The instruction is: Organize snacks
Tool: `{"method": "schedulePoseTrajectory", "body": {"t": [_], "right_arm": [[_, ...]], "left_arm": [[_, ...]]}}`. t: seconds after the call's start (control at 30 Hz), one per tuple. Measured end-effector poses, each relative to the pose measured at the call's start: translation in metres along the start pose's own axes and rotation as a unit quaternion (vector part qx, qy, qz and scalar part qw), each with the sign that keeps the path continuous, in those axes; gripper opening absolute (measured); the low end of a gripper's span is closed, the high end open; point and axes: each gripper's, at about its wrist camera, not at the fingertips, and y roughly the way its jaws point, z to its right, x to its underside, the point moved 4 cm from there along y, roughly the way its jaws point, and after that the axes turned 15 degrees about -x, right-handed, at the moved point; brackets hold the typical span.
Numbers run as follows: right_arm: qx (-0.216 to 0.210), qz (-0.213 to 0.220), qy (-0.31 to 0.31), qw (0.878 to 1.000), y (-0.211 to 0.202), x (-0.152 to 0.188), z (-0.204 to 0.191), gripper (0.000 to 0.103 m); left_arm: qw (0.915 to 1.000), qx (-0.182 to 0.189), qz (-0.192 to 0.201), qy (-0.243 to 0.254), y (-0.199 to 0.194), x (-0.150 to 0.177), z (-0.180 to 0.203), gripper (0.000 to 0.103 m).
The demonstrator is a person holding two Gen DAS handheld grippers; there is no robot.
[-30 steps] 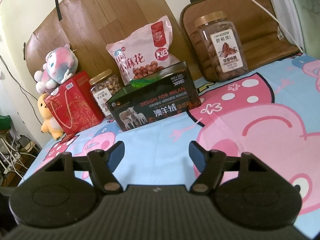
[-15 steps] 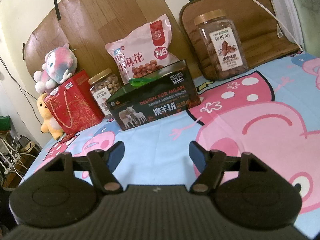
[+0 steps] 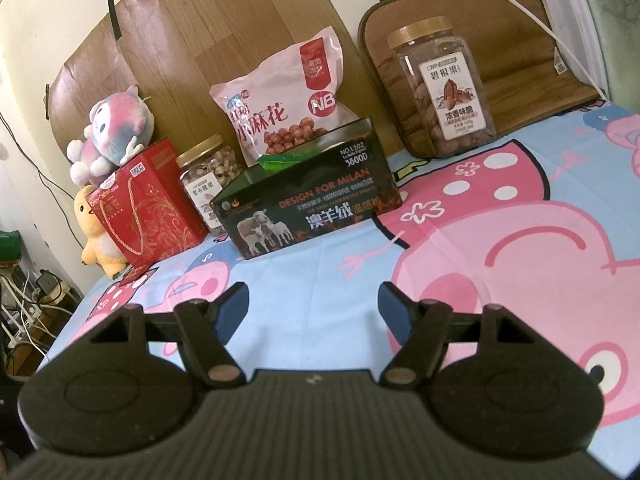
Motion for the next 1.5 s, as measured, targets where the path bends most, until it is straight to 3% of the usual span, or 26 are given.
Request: {"method": "schedulePoseTrajectory", "body": {"t": [1.5], "right_arm": [[0.004,0.013,0.007,1.000,-0.004,-0.002,-0.001,0.074]], "left_arm": [[0.9985,0.001,0.035,0.041,-0.012,0.000,0.013,0.103]]}}
